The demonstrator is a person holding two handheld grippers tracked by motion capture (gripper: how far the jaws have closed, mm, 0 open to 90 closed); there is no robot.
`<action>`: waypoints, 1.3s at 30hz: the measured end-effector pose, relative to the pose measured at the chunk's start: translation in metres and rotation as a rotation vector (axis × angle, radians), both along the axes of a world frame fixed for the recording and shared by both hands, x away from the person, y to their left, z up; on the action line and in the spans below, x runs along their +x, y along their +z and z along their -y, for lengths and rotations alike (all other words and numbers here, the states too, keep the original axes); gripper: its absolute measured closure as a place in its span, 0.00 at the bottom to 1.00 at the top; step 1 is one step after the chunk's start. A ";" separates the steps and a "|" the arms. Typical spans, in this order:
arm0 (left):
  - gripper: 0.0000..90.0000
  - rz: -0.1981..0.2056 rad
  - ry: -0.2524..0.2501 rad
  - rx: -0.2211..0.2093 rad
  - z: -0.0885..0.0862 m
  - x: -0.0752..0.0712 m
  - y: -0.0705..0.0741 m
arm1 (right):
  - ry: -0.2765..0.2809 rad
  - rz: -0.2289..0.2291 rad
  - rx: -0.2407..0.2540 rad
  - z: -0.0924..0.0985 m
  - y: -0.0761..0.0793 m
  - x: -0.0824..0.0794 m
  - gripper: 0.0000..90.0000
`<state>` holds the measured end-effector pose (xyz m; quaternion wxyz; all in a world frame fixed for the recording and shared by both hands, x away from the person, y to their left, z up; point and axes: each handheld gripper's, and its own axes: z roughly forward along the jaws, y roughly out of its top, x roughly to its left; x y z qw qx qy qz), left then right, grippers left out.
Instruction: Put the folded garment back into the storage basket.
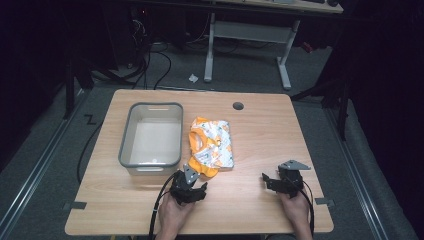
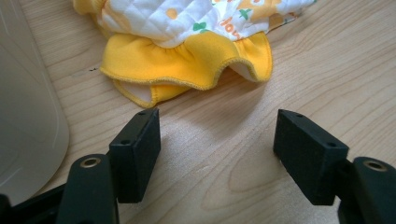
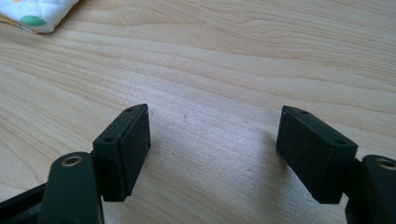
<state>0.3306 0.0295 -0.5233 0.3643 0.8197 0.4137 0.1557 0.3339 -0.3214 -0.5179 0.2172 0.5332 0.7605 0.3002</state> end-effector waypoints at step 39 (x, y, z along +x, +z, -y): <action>0.36 -0.003 0.014 -0.013 -0.004 -0.003 0.001 | 0.000 0.001 -0.001 0.000 0.000 0.000 0.29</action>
